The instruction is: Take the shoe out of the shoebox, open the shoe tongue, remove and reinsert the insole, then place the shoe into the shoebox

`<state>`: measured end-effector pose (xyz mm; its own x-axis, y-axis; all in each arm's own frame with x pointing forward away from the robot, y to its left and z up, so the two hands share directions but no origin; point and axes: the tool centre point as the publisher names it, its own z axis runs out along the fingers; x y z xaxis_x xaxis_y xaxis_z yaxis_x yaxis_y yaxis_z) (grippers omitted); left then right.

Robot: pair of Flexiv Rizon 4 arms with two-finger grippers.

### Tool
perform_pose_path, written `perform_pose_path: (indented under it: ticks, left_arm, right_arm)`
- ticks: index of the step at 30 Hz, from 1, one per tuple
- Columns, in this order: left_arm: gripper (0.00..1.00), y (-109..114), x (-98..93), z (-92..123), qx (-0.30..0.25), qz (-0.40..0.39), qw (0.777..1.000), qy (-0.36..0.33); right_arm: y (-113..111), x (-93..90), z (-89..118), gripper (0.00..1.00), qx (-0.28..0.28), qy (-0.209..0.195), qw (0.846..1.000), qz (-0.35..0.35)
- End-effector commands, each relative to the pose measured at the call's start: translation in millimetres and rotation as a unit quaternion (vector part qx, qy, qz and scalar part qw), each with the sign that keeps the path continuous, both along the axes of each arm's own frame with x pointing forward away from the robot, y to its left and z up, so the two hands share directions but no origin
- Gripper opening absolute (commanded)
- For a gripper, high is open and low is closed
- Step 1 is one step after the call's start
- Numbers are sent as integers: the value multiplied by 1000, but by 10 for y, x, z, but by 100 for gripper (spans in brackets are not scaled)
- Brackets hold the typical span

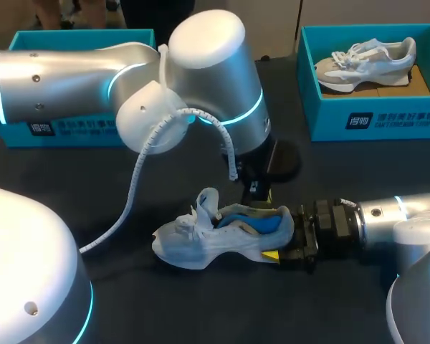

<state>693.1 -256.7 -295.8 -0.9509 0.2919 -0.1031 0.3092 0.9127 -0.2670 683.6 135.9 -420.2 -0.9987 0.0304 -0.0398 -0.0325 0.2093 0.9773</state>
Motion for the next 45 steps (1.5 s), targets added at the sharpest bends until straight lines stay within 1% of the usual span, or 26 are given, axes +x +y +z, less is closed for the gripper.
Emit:
perform_pose_path:
  ticks: [1,3,4,8,9,13,16,18,21,25,29,34,39,43,44,45]
  left_arm:
    - [0,100,-48,50,-5,1,1000,-5]
    - [1,118,-52,54,-5,0,1000,-2]
    - [15,131,-51,55,-6,-1,1000,-1]
    - [43,155,-59,55,-4,-2,1000,1]
    - [45,160,-59,52,-4,-2,1000,2]
    - [43,188,-70,32,-2,-3,1000,11]
    - [40,224,-114,16,0,-9,1000,12]
    - [41,258,-148,9,0,-17,1000,20]
    - [42,295,-221,-27,4,-29,999,13]
    - [41,264,-247,-81,10,-30,999,13]
    - [41,258,-266,-87,10,-38,999,19]
    - [42,208,-270,-178,19,-41,999,4]
    - [40,123,-216,-267,26,-39,999,2]
    - [38,104,-223,-298,27,-42,999,5]
    - [37,102,-232,-306,26,-43,999,6]
    - [33,96,-241,-327,26,-44,999,3]
  right_arm:
    - [28,-17,-29,0,-1,0,1000,-1]
    - [28,-17,-29,0,-1,0,1000,-1]
    - [28,-17,-29,0,-1,0,1000,-1]
    - [28,-17,-29,0,-1,0,1000,-1]
    - [28,-17,-29,0,-1,0,1000,-1]
    - [28,-17,-29,0,-1,0,1000,-1]
    - [28,-17,-29,0,-1,0,1000,-1]
    - [28,-17,-29,0,-1,0,1000,-1]
    - [28,-17,-29,0,-1,0,1000,-1]
    - [28,-17,-29,0,-1,0,1000,-1]
    - [28,-17,-29,0,-1,0,1000,-1]
    - [28,-17,-29,0,-1,0,1000,-1]
    - [28,-17,-29,0,-1,0,1000,-1]
    - [28,-17,-29,0,-1,0,1000,-1]
    - [28,-17,-29,0,-1,0,1000,-1]
    - [28,-17,-29,0,-1,0,1000,-1]
